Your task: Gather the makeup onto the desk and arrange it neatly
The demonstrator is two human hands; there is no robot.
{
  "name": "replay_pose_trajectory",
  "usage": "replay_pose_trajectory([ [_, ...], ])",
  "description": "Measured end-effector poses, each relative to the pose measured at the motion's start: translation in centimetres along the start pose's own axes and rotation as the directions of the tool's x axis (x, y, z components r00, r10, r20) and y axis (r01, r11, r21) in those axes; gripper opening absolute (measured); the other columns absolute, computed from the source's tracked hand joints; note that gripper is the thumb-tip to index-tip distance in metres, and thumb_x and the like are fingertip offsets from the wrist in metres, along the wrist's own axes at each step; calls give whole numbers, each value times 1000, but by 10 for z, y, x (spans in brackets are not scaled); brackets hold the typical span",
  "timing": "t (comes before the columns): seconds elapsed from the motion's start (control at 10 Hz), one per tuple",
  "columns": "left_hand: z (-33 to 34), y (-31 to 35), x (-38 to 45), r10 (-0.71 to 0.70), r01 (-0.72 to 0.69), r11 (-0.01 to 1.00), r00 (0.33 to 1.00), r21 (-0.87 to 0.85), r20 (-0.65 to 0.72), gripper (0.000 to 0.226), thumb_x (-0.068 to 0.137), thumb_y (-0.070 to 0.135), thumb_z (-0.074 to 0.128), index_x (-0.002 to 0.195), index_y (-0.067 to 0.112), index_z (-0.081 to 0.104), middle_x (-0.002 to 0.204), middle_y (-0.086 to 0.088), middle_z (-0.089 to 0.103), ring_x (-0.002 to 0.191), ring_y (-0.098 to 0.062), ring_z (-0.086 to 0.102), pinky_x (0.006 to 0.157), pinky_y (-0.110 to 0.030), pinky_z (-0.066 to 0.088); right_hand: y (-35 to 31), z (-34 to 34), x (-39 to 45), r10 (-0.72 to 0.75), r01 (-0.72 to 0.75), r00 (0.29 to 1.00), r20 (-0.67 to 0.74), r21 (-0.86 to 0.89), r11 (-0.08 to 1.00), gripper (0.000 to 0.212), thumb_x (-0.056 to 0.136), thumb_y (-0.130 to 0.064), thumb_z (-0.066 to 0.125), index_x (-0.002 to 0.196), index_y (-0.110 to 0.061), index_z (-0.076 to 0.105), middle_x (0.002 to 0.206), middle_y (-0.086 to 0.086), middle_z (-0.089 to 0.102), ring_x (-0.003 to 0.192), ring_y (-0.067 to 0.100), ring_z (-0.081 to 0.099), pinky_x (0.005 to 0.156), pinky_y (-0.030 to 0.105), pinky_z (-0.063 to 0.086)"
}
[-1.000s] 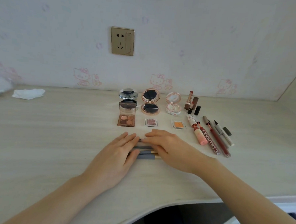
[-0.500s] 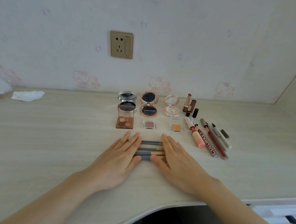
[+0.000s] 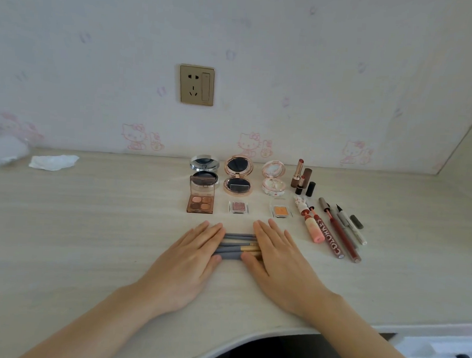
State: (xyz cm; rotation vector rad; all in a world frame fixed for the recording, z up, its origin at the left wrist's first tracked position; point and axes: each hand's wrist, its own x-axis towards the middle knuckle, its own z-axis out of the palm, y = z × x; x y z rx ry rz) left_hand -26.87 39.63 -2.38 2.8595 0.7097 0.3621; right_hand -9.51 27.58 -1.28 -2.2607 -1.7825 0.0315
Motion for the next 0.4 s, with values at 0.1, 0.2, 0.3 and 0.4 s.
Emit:
replay_pose_trajectory([
  [0.1, -2, 2, -2, -21, 18, 998, 999, -57, -48, 56, 101, 42, 25, 153, 25, 8, 159, 15, 1, 143, 2, -9, 113, -14, -9, -2, -2, -2, 4, -3, 1000, -26, 21, 1000, 68, 98, -54, 24, 153, -18, 9, 160, -4, 10, 148, 12, -4, 121, 35, 2],
  [0.2, -8, 7, -4, -45, 36, 995, 994, -88, -95, 55, 101, 39, 30, 152, 26, 15, 158, 15, 8, 145, 0, -2, 116, -16, -3, -3, -7, -9, 20, -17, 998, -61, 57, 998, 64, 99, -51, 28, 152, -18, 13, 159, -4, 14, 148, 14, -1, 121, 34, 3],
  [0.3, -13, 14, -8, -71, 58, 994, 988, -95, -141, 52, 101, 37, 35, 151, 27, 23, 157, 14, 19, 145, -2, 8, 115, -15, 3, -3, -14, -17, 24, -16, 995, -93, 85, 996, 63, 99, -47, 34, 152, -17, 13, 159, -3, 16, 148, 16, 0, 120, 30, 5],
  [0.4, -20, 25, -17, -126, 108, 988, 977, -110, -171, 52, 100, 34, 37, 150, 26, 25, 155, 11, 27, 145, -4, 11, 113, -16, 8, 1, -28, -31, 31, -15, 985, -170, 99, 995, 63, 99, -44, 35, 152, -20, 11, 160, -4, 13, 145, 6, -6, 114, 21, -1],
])
